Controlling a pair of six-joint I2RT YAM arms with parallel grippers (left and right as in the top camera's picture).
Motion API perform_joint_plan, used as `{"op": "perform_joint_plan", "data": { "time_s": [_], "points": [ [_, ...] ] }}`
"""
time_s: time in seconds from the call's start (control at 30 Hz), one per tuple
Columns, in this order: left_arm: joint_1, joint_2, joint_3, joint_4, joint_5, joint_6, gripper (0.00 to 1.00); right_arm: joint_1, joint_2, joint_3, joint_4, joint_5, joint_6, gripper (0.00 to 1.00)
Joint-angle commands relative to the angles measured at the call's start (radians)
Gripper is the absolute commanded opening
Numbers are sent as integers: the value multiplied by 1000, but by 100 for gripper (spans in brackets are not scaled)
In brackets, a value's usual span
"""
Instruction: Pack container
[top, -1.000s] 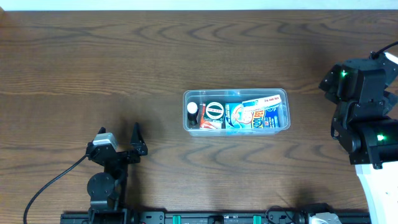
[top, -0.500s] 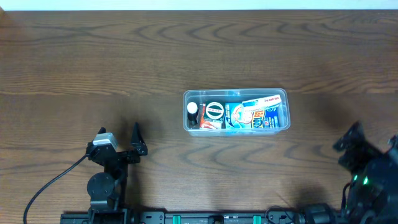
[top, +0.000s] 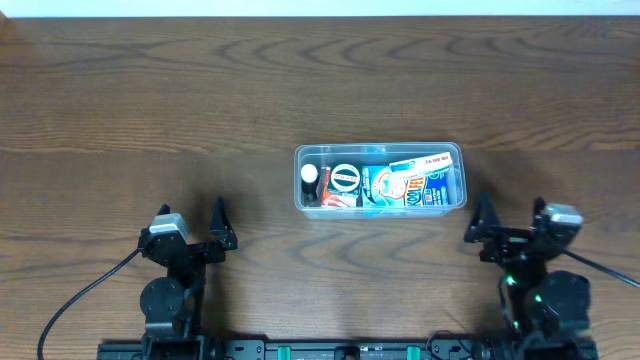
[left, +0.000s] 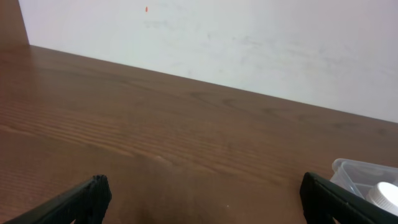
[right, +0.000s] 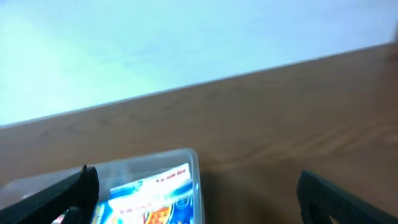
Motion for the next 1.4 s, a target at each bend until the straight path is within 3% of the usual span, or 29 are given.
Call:
{"op": "perform_joint_plan", "data": {
  "time_s": [0.0,0.17,0.33,0.7,1.37],
  "points": [
    [6,-6,-18,-37,-8,20,98,-16,-14,-105,109,-107,-50,99],
    [6,-6,-18,-37,-8,20,98,-22,-76,-222,221,-107,-50,99],
    [6,-6,-18,-37,-8,20,98,-22,-152,-269,179,-122,-51,99],
    [6,-6,-18,-37,-8,20,98,-22,-163,-272,174,-116,-217,99],
    [6,-6,-18,-37,-8,20,98,-22,-162,-272,177,-119,-219,99]
  ]
}}
